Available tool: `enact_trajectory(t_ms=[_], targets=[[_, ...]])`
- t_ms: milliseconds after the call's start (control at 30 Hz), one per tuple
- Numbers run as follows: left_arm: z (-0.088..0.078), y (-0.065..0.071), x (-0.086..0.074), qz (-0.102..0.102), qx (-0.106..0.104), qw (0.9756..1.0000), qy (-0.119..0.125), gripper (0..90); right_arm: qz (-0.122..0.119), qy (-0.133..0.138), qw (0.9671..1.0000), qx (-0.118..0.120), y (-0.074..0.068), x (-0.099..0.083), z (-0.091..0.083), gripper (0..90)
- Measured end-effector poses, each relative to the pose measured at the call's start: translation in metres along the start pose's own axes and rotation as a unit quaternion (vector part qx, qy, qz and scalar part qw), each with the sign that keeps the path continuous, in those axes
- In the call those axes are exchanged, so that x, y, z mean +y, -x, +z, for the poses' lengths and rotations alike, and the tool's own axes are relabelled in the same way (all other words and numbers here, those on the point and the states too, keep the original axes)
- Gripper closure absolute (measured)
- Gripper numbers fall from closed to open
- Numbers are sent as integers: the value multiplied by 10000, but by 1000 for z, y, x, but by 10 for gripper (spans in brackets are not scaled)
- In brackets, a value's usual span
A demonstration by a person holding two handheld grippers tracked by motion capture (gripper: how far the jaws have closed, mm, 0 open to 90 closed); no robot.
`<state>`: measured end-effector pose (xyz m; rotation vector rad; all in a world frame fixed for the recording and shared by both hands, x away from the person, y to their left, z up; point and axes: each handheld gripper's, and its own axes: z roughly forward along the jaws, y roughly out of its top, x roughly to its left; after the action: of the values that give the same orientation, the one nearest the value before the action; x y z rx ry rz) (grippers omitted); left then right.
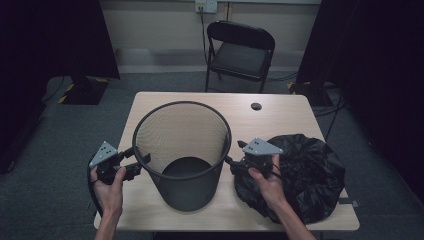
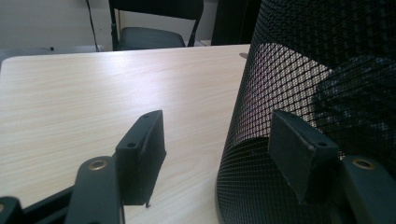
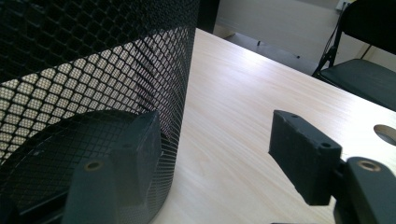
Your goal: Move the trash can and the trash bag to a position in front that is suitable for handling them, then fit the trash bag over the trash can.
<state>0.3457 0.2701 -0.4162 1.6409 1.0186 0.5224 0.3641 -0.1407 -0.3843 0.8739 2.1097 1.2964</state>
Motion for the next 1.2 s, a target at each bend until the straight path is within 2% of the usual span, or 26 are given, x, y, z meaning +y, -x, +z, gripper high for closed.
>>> enact_trajectory(t_ms=[100, 133, 167, 267, 367, 433, 500, 567, 600, 667, 733, 767, 800, 867, 933, 967, 1033, 1200], targets=[[-2, 0, -2, -28, -21, 10000, 13, 355, -48, -31, 10000, -15, -1, 0, -3, 285], [-1, 0, -3, -33, 51, 10000, 35, 279, -182, -88, 9997, -135, -1, 1, -4, 199], [-1, 0, -5, -25, 108, 9999, 29, 249, -201, -129, 9996, -175, 0, 2, -4, 173], [-1, 0, -9, -45, 171, 9998, -64, 195, -141, -164, 9997, -68, 4, 4, -6, 112], [-3, 1, -12, -62, 189, 9996, -179, 160, -75, -203, 9998, -42, 9, 4, -13, 117], [-9, 4, -23, -17, 275, 9984, -485, 161, -32, -284, 9996, 28, 14, 3, -19, 117], [-11, 6, -32, -8, 284, 9973, -678, 160, -113, -354, 9993, -15, 20, 1, -25, 118], [-10, 9, -41, 14, 347, 9958, -849, 160, -114, -389, 9992, -27, 26, -2, -33, 139], [-9, 12, -44, -1, 309, 9949, -960, 160, -56, -400, 9992, 2, 29, -4, -36, 135], [-5, 18, -51, -18, 289, 9923, -1202, 162, 18, -396, 9992, 16, 35, -9, -43, 134], [-2, 22, -59, 72, 432, 9900, -1343, 185, 93, -420, 9991, 22, 39, -15, -51, 132], [1, 23, -62, 129, 487, 9879, -1464, 182, 136, -431, 9990, 19, 42, -17, -55, 119], [2, 23, -64, 141, 450, 9867, -1553, 172, 203, -425, 9989, 8, 45, -20, -60, 115], [1, 24, -68, 62, 449, 9877, -1494, 175, 250, -426, 9988, 68, 52, -25, -68, 118], [1, 26, -71, 81, 398, 9860, -1616, 169, 290, -446, 9986, 44, 59, -30, -76, 117], [1, 26, -71, 81, 398, 9860, -1616, 169, 334, -449, 9984, 67, 63, -32, -79, 118], [3, 28, -77, 112, 319, 9824, -1839, 168, 399, -470, 9981, -20, 70, -36, -85, 118], [8, 29, -85, 169, 248, 9771, -2107, 159, 505, -655, 9963, -221, 89, -48, -93, 151]])
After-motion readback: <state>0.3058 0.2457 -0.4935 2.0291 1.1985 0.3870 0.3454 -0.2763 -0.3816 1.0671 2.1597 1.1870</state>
